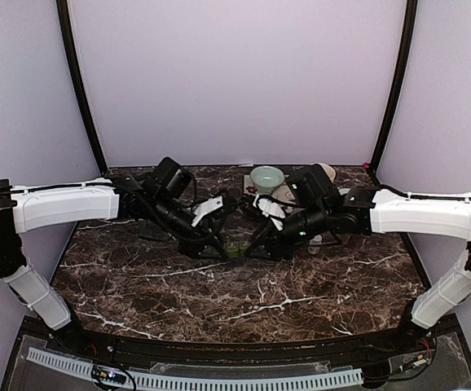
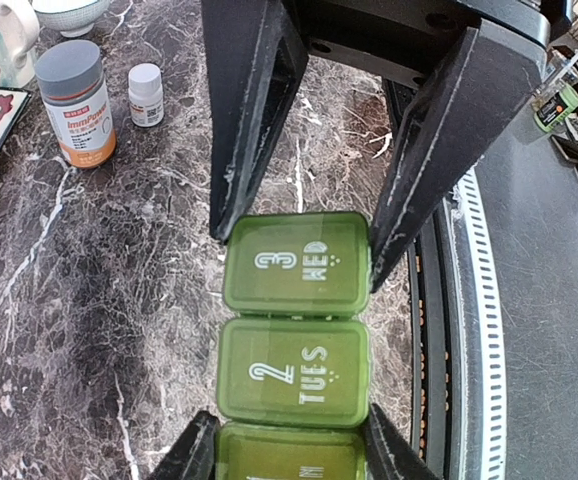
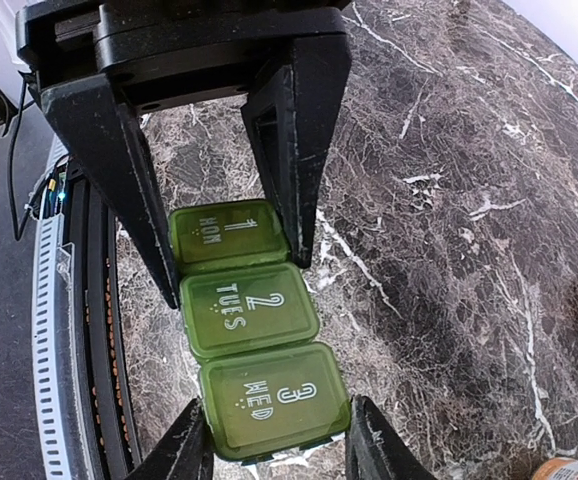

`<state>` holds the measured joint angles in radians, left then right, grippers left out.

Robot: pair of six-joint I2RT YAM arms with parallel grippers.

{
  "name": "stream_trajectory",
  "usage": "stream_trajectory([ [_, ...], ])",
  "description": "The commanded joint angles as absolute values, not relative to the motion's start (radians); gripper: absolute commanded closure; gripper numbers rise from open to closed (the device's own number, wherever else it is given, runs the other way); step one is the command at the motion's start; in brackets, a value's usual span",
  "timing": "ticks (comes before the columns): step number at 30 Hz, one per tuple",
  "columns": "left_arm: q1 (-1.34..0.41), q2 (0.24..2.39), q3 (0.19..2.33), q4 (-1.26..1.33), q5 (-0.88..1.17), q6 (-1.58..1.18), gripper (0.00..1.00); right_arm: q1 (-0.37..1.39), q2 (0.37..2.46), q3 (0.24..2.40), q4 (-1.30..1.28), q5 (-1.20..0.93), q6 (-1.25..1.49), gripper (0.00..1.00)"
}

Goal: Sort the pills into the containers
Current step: Open the lid of the pill container, then pass from the left arm to the right

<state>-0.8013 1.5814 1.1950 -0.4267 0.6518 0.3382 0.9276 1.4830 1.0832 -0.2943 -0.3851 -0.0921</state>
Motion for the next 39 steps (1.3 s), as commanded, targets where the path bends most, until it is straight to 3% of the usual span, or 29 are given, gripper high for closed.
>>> stream_trajectory([
  [1, -0.830, 1.529, 1.179, -0.413, 0.632, 0.383, 0.94, 0.905, 1.489, 1.112, -0.249, -0.398, -0.047, 0.60],
  [14, -0.894, 1.513, 1.143, -0.349, 0.483, 0.411, 0.94, 0.844, 1.505, 1.088, -0.154, -0.541, 0.085, 0.66],
  [27, -0.928, 1.505, 1.105, -0.309, 0.386, 0.426, 0.95, 0.820, 1.534, 1.086, -0.093, -0.621, 0.185, 0.66],
  [39, -0.928, 1.500, 1.083, -0.288, 0.337, 0.435, 0.95, 0.821, 1.485, 1.075, -0.122, -0.573, 0.152, 0.50],
])
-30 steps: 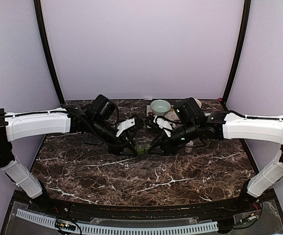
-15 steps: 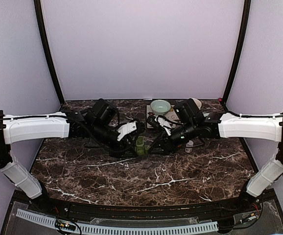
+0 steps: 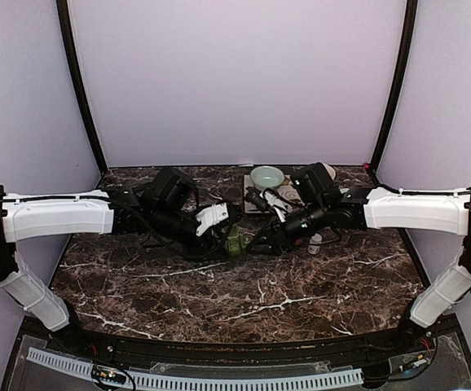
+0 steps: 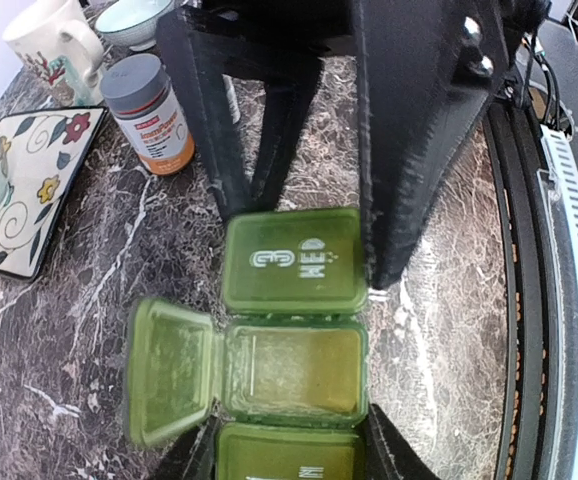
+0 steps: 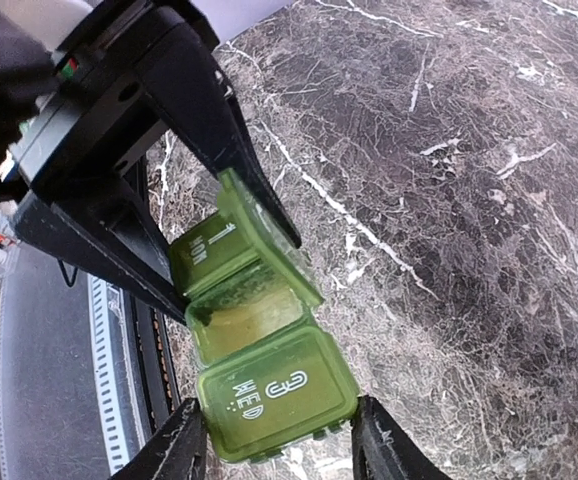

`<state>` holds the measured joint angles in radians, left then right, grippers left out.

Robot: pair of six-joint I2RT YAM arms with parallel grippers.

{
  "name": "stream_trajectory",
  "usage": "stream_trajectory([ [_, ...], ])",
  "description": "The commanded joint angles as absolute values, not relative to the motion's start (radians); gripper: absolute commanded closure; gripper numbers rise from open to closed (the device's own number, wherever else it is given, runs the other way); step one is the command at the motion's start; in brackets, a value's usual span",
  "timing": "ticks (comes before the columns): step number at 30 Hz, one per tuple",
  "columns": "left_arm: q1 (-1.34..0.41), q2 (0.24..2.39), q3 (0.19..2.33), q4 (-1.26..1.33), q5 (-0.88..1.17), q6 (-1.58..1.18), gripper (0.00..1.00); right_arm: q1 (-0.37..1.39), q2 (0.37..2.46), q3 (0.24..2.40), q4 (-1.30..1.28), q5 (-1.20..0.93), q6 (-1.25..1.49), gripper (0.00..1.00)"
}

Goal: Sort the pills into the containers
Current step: Pass from the left arm to the right

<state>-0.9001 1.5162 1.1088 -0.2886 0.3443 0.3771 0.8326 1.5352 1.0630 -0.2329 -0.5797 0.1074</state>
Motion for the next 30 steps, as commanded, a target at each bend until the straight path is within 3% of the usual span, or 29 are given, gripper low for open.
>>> stream_trajectory([
  [1, -0.928, 1.500, 1.082, -0.284, 0.335, 0.436, 0.95, 0.820, 1.484, 1.076, -0.123, -0.574, 0.151, 0.49],
  [15, -0.928, 1.533, 1.099, -0.280, 0.322, 0.447, 0.94, 0.830, 1.459, 1.062, -0.200, -0.488, 0.102, 0.39],
  [30, -0.928, 1.558, 1.094, -0.245, 0.340, 0.464, 0.93, 0.864, 1.523, 1.073, -0.216, -0.437, 0.056, 0.38],
])
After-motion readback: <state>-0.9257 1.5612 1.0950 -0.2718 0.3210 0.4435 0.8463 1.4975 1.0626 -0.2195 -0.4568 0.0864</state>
